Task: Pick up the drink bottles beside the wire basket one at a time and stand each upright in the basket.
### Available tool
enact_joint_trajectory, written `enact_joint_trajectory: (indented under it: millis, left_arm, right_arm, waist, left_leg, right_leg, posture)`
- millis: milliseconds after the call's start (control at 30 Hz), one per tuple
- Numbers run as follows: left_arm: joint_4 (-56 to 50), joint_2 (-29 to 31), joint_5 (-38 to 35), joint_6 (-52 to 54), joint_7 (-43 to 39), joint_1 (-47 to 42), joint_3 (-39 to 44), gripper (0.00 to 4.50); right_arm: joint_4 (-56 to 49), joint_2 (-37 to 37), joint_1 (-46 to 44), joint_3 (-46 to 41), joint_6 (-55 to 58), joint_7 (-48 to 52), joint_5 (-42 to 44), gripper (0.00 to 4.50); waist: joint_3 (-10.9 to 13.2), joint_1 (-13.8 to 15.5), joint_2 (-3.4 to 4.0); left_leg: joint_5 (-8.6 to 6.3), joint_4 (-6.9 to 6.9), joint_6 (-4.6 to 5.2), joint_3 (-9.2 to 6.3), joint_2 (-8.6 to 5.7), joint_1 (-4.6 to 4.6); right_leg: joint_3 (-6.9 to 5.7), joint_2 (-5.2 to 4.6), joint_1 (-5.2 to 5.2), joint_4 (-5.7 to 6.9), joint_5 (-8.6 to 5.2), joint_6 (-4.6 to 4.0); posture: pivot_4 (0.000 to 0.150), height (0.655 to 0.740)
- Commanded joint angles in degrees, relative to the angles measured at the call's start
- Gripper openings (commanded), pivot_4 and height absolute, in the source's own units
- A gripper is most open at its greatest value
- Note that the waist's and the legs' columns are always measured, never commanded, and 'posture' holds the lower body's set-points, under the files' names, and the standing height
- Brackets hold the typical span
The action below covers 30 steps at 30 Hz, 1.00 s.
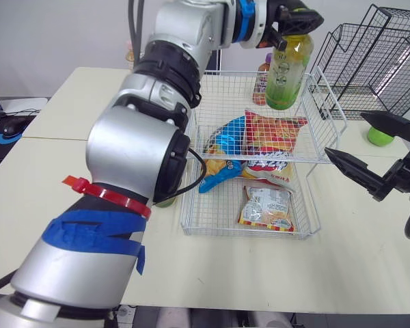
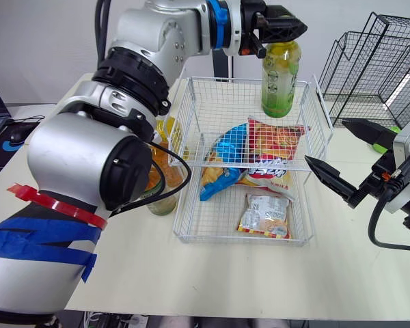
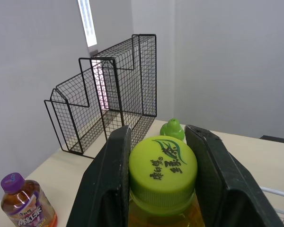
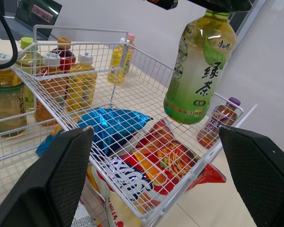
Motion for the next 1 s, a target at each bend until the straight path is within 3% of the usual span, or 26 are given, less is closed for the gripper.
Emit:
enact_joint_trajectory:
  millis: [33, 233, 567, 1000]
  left_arm:
    - [-1.1, -0.9, 0.7, -2.2, 1.1, -2.0, 1.9, 1.37]
    - [-0.6, -1.9, 2.1, -1.8, 1.0, -2.1, 2.6, 1.37]
    - [-1.4, -0.7, 3.1, -1.2, -3.8, -2.7, 4.0, 4.43]
    - [-8.7, 10.2, 2.5, 7.3, -18.6, 0.1, 3.2, 4.47]
  right_arm:
    - [-1.4, -0.5, -0.2, -0.8, -0.6, -0.8, 1.1, 4.5]
    - [-1.2, -0.6, 0.4, -1.1, -0.8, -0.7, 1.2, 4.5]
    - [-0.7, -0.7, 1.1, -1.5, -1.2, 0.2, 0.8, 4.5]
    - [1.4, -1.4, -0.9, 0.4, -2.4, 1.9, -0.6, 4.5]
  waist:
    - [0.0, 0.0, 0.0]
    - [0.0, 0.1, 0.0]
    - [0.0, 0.1, 0.05]
    - [-0.1, -0.1, 0.11]
  left_leg:
    - [0.0, 0.0, 0.0, 0.0, -0.02, 0.0]
    - [0.02, 0.0, -0.02, -0.02, -0.13, 0.0]
    - [0.03, 0.02, -0.02, -0.1, -0.25, 0.05]
    - [0.05, 0.07, -0.02, -0.19, -0.39, 0.11]
  right_leg:
    - [0.0, -0.01, 0.0, 0.0, 0.0, 0.0]
    - [0.0, -0.11, 0.02, 0.03, -0.01, 0.02]
    - [-0.02, -0.19, 0.08, 0.13, -0.03, 0.05]
    - [0.02, -0.25, 0.09, 0.43, -0.12, 0.18]
  posture:
    - [0.15, 0.7347]
    - [0.15, 0.7347]
    - [0.15, 0.7347]
    - [0.15, 0.7347]
